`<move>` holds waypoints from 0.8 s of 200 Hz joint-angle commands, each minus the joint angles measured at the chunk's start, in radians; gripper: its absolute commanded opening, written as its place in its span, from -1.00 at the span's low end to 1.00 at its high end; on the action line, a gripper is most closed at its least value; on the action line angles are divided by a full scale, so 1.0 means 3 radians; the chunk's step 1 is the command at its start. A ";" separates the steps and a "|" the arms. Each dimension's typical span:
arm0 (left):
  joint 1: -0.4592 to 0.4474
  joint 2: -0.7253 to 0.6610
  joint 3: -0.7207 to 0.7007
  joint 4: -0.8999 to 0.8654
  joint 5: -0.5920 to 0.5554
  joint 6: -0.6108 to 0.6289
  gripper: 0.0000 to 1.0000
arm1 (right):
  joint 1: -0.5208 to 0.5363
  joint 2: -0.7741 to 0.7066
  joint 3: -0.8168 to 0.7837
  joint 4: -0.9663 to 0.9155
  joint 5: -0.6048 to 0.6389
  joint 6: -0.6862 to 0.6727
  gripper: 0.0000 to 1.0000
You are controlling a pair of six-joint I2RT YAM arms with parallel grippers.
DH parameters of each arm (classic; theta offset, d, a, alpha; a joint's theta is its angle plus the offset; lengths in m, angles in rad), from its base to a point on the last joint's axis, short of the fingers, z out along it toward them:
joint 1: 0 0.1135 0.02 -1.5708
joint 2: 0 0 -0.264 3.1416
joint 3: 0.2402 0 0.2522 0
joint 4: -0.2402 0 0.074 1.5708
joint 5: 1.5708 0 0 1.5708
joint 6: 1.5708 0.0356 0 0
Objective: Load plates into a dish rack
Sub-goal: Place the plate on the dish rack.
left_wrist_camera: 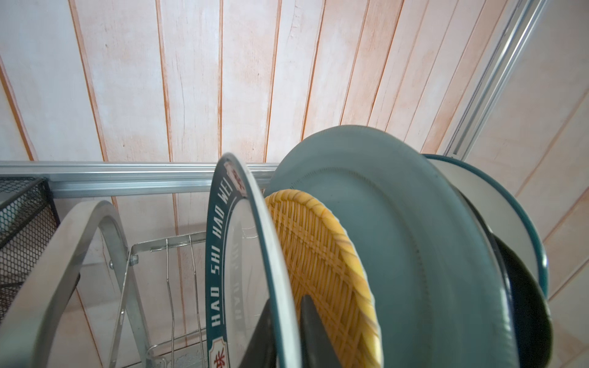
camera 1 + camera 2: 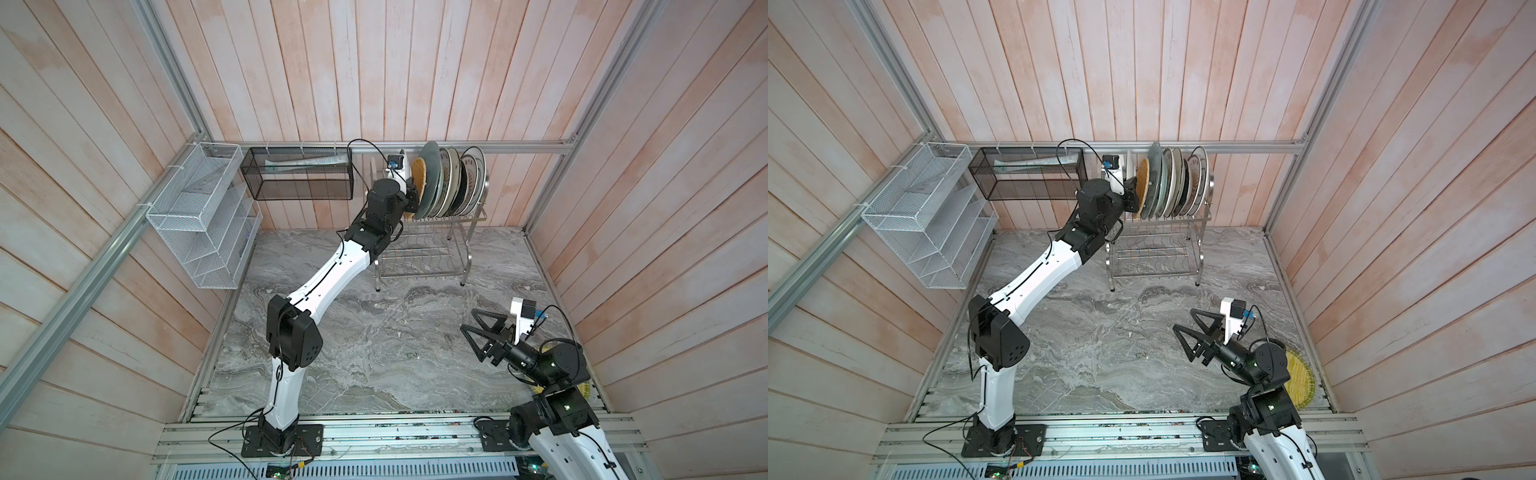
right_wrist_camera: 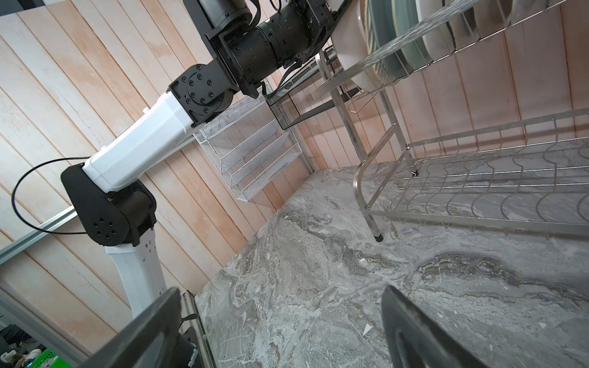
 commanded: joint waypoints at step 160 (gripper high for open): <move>-0.0064 0.0025 0.0659 -0.0245 0.0179 0.0106 0.00 | 0.0005 -0.0035 0.0094 -0.0157 0.0052 0.0035 0.95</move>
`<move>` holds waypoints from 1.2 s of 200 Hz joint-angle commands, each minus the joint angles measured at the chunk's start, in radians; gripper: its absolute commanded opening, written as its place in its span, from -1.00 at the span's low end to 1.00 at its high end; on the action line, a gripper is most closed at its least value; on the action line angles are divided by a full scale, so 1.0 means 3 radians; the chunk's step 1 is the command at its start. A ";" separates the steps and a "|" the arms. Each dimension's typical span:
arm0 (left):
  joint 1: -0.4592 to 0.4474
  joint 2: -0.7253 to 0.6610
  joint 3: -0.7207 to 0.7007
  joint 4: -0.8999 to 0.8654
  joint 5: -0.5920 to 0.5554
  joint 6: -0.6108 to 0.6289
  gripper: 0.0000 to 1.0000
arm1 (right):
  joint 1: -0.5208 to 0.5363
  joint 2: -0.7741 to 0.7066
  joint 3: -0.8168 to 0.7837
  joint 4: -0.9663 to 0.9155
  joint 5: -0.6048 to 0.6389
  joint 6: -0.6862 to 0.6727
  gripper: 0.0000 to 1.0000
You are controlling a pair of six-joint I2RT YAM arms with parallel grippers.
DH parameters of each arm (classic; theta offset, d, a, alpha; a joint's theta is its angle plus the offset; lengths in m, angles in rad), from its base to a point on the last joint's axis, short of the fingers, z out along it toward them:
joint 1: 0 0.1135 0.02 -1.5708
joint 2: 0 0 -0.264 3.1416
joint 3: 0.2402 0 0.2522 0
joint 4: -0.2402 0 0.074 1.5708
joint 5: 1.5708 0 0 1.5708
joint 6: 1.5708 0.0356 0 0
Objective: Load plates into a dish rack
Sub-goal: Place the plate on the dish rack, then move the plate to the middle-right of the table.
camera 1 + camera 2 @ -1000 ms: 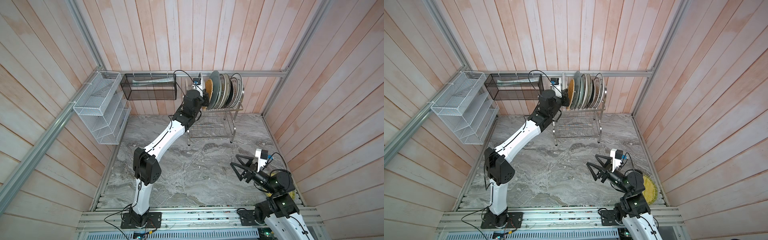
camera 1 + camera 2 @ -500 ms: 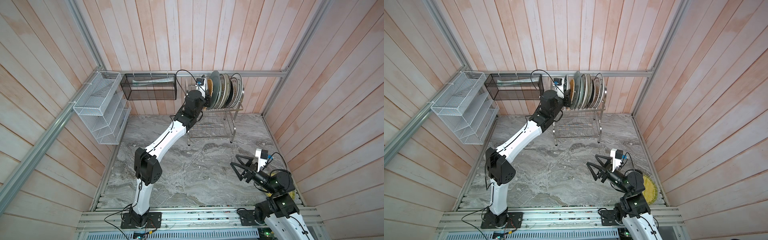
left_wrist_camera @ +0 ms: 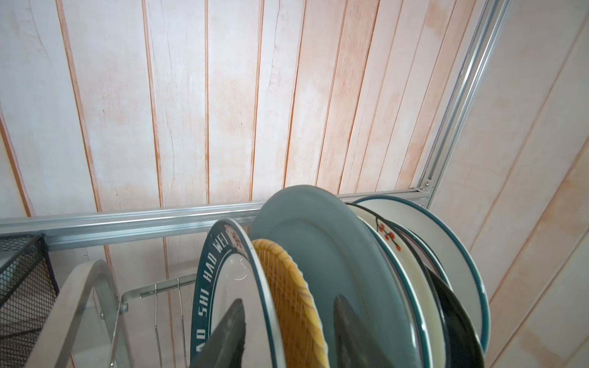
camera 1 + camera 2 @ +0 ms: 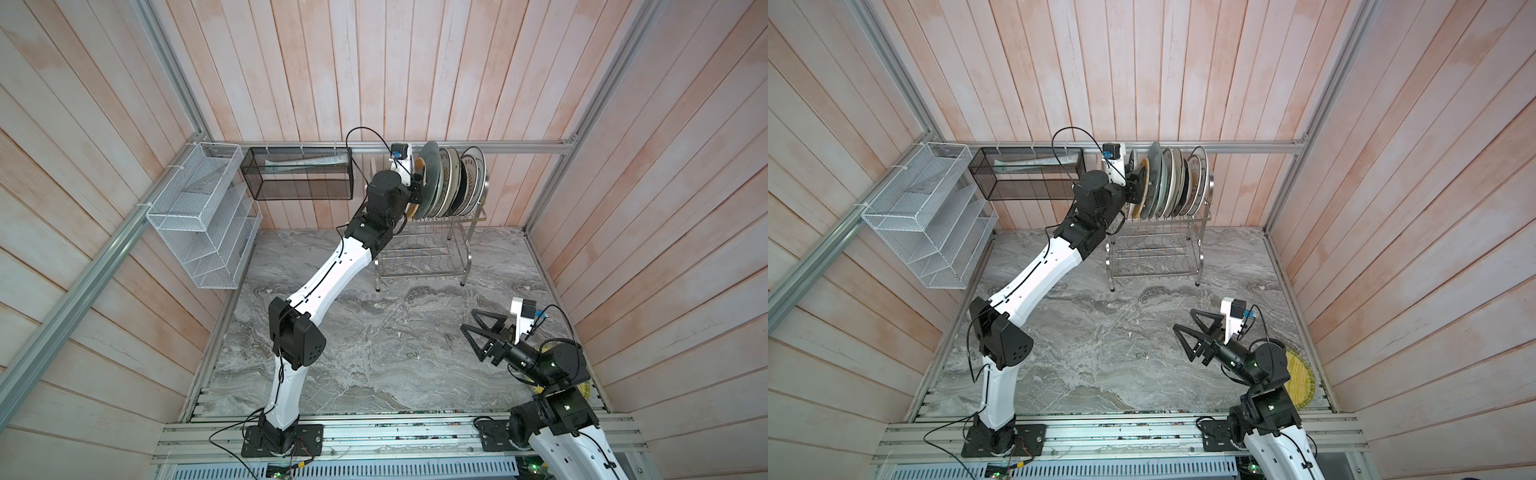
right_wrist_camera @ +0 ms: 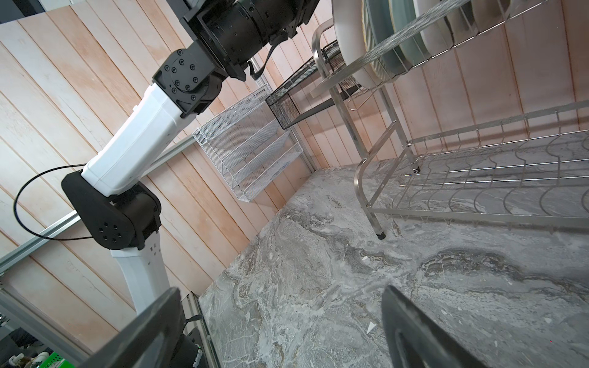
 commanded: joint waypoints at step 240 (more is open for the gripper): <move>0.0076 -0.5435 -0.5428 -0.0913 0.1603 -0.0902 1.00 | -0.0014 0.0936 0.1089 -0.1393 0.1913 -0.0172 0.96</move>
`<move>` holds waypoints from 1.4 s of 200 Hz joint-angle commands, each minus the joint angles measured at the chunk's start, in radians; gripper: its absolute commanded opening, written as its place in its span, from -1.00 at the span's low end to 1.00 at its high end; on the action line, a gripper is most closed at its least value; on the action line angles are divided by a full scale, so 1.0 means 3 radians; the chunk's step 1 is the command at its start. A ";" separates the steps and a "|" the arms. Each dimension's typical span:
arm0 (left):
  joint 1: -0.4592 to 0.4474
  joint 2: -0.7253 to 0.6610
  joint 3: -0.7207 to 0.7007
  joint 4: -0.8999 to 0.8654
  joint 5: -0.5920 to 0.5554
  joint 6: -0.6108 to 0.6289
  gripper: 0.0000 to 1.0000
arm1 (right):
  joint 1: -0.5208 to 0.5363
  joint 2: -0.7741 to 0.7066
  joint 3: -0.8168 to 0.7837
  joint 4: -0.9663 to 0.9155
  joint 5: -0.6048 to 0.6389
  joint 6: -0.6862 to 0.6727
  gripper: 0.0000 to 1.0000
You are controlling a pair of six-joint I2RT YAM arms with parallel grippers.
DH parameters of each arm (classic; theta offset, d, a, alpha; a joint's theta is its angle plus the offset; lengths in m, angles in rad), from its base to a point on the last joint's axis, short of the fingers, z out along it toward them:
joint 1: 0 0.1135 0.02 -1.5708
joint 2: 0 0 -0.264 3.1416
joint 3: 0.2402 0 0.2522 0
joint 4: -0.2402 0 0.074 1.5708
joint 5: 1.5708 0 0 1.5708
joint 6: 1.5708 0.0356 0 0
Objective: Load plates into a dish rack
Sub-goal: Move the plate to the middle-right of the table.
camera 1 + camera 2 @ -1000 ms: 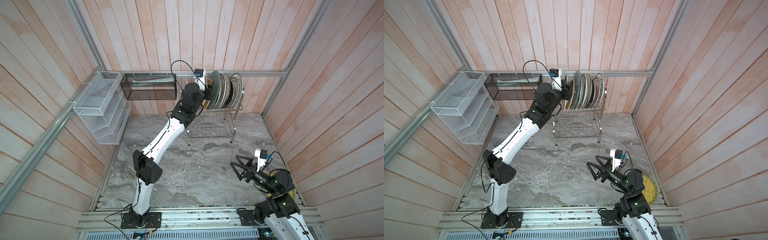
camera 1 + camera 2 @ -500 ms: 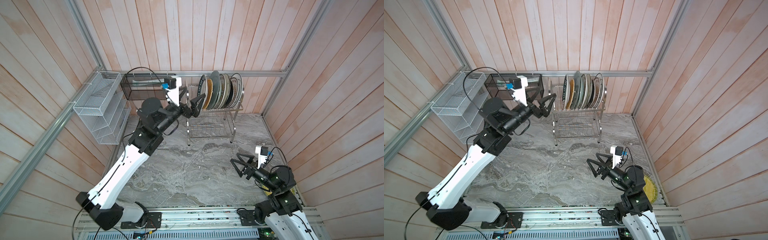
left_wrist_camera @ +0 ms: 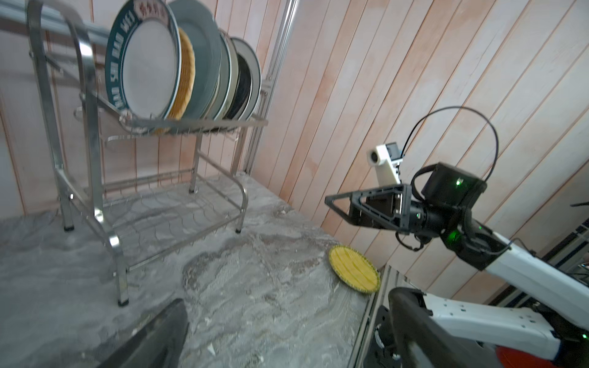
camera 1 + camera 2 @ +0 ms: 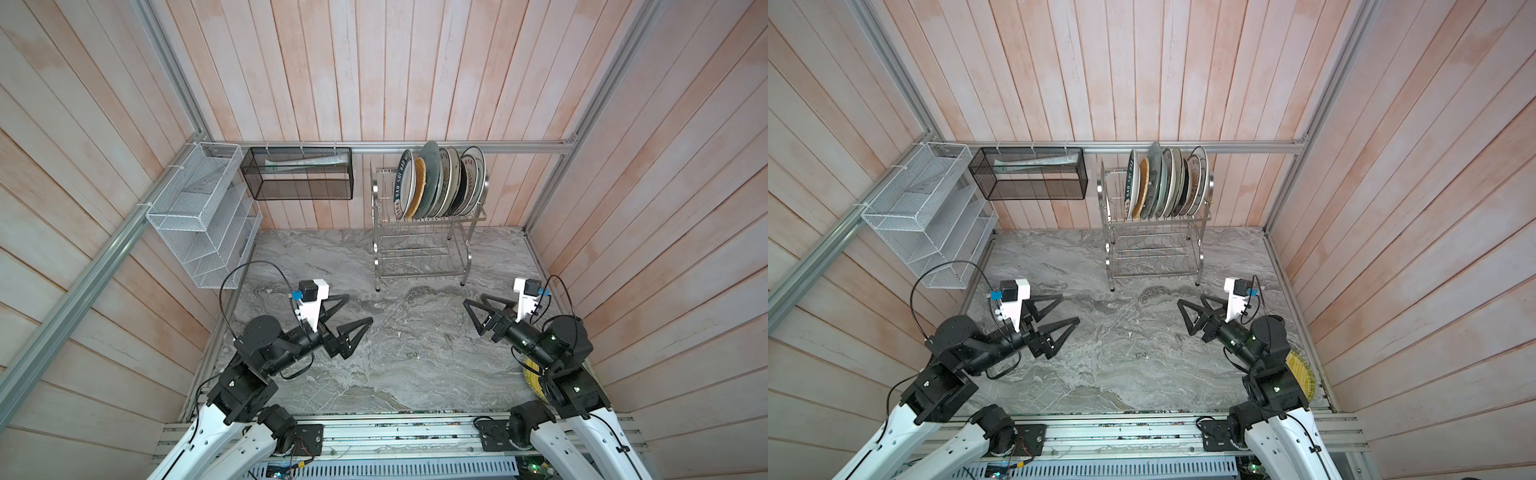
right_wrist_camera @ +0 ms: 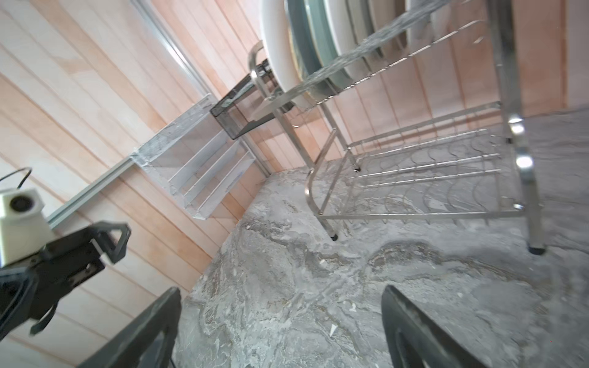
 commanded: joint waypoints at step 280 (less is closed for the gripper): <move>0.0010 -0.0216 -0.0544 -0.0444 -0.0233 -0.0219 1.00 | -0.3784 0.1551 -0.0818 -0.0458 0.0325 0.0367 0.86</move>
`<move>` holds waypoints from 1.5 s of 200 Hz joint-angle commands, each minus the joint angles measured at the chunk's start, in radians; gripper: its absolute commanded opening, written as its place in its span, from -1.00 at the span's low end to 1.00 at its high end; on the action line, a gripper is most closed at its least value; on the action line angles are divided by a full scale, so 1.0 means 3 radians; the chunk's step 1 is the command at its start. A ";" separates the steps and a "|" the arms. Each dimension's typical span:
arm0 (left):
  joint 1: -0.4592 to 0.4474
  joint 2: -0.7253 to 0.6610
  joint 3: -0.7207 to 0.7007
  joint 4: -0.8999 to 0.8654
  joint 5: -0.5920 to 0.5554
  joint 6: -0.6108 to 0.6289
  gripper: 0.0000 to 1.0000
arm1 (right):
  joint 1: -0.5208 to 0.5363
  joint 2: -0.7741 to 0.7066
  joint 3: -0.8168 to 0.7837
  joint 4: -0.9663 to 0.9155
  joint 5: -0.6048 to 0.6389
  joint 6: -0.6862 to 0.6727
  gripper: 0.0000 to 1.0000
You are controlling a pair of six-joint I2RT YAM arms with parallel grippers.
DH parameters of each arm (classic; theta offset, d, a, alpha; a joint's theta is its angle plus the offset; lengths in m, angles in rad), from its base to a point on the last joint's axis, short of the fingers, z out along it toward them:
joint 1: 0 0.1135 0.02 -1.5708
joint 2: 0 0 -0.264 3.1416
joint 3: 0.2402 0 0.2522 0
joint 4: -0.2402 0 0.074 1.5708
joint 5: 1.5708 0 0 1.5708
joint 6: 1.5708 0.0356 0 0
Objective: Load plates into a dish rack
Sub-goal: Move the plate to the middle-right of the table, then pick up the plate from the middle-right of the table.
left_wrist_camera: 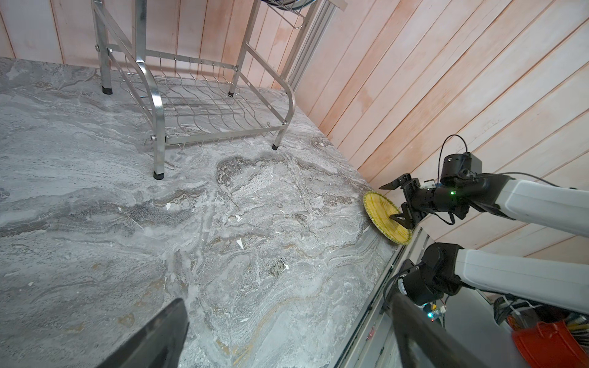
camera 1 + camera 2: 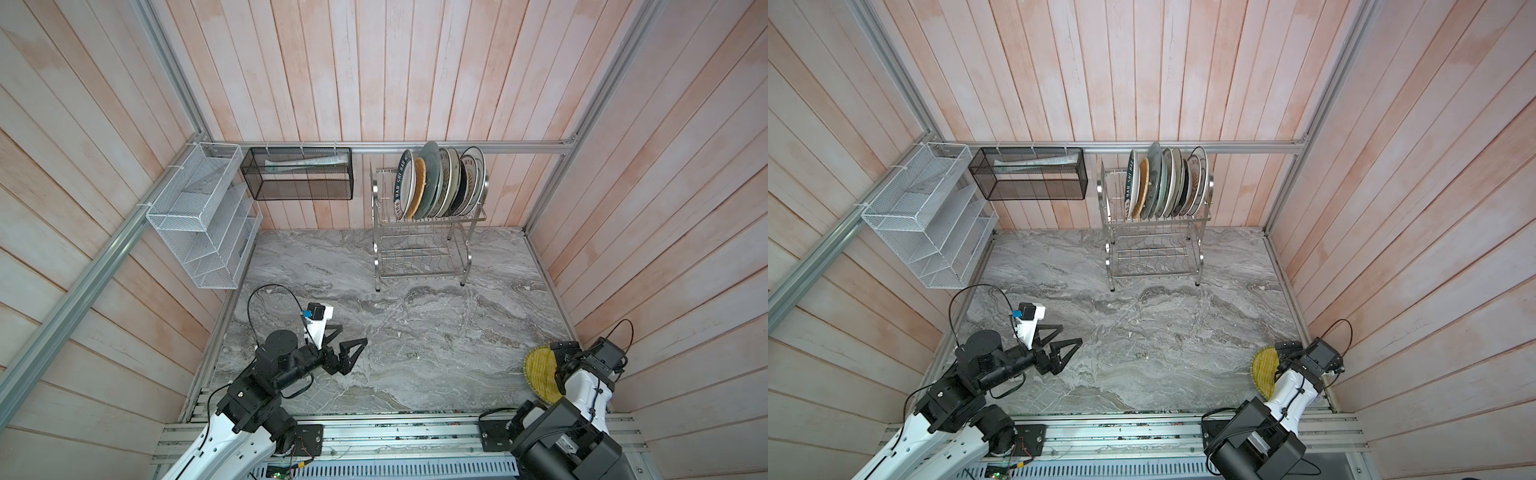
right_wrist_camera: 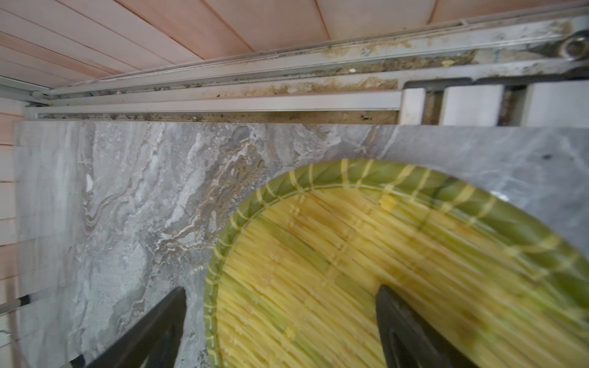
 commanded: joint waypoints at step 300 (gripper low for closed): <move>0.0019 -0.0356 -0.0138 0.0268 0.0390 0.0056 1.00 | 0.1899 -0.0465 -0.0096 0.0233 -0.0838 -0.0199 0.85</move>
